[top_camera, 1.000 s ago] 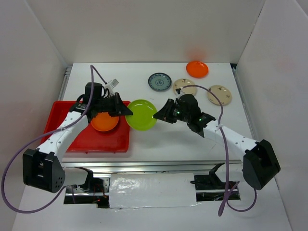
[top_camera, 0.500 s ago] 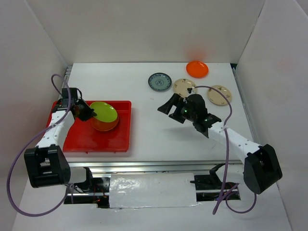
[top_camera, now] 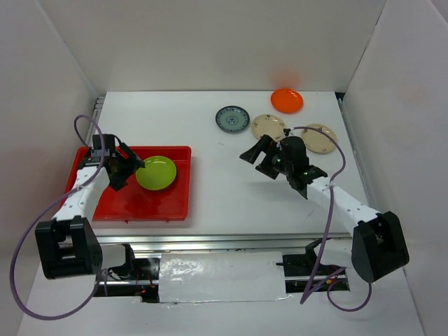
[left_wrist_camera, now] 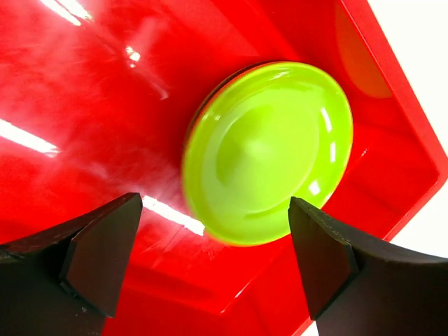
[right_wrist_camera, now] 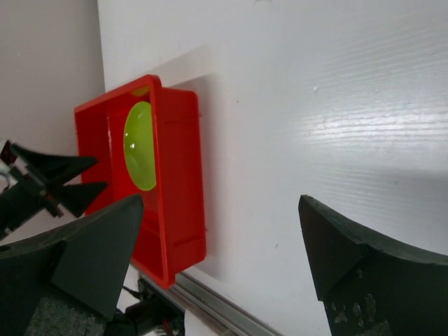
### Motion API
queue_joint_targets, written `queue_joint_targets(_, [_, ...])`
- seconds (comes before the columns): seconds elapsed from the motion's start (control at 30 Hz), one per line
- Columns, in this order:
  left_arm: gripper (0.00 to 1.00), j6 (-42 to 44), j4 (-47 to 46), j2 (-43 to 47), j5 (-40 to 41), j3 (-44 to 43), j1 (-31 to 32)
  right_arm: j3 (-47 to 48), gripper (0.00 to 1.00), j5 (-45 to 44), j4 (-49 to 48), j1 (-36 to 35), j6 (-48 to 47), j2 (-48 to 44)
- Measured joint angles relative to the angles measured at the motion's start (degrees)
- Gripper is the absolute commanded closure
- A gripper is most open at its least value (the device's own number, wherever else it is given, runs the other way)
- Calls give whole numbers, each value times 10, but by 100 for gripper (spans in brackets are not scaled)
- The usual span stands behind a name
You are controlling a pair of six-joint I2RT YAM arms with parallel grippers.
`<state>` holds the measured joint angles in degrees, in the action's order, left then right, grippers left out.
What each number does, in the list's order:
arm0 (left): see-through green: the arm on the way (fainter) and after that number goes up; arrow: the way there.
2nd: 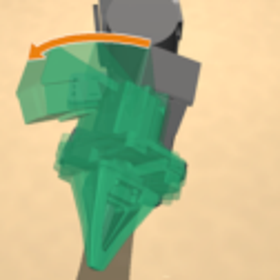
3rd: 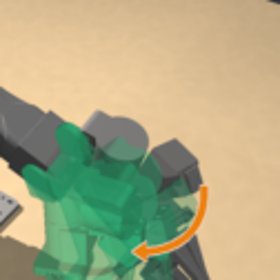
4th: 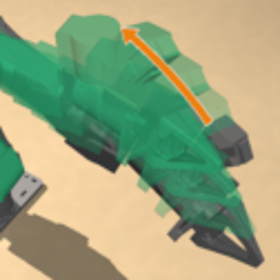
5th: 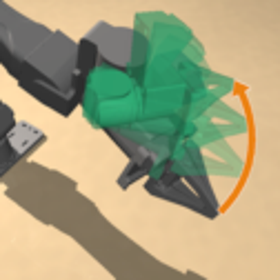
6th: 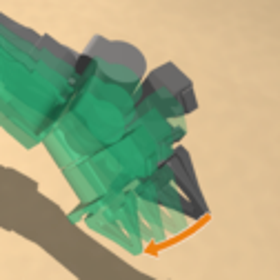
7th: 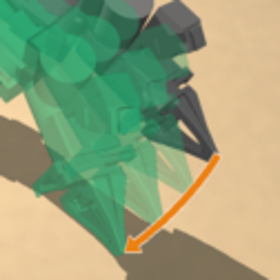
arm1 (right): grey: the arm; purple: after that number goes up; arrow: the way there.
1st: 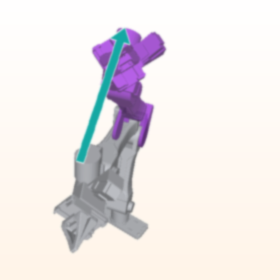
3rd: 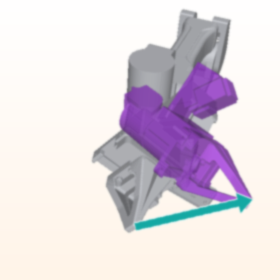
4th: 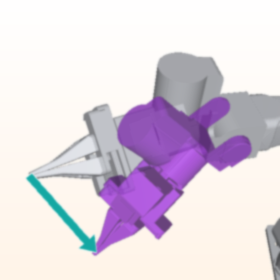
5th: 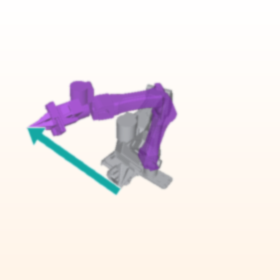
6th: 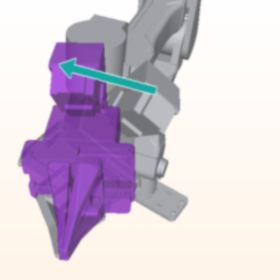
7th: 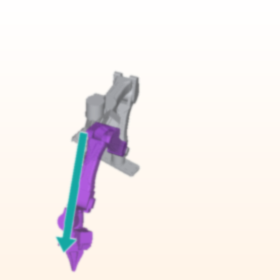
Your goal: Place the plates into the plastic bin on the countertop
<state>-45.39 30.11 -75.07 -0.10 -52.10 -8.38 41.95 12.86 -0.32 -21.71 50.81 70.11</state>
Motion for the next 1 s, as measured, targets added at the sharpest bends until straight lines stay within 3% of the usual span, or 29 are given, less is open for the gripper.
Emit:
queue_joint_targets(0.17, [1,14,33,78,28,5,0,8,0,-38,21,19,5,35])
queue_joint_targets(0.3, [1,35,56,121,30,4,0,41,0,-87,35,61,28,126])
queue_joint_targets(0.5, [1,97,59,161,-43,-7,2,119,0,-119,28,125,74,288])
queue_joint_targets(0.73, [1,150,54,201,-118,-9,5,151,6,-124,-53,176,143,352])
queue_joint_targets(0.83, [1,158,54,207,-136,-12,5,203,16,-122,-63,185,158,398])
queue_joint_targets(0.87, [1,162,54,207,-141,-14,5,216,27,-120,-68,188,164,411])
queue_joint_targets(0.93, [1,168,52,205,-150,-18,5,230,34,-122,-67,191,171,428])
queue_joint_targets(1.0, [1,169,52,203,-156,-21,5,248,47,-120,-54,194,177,440])
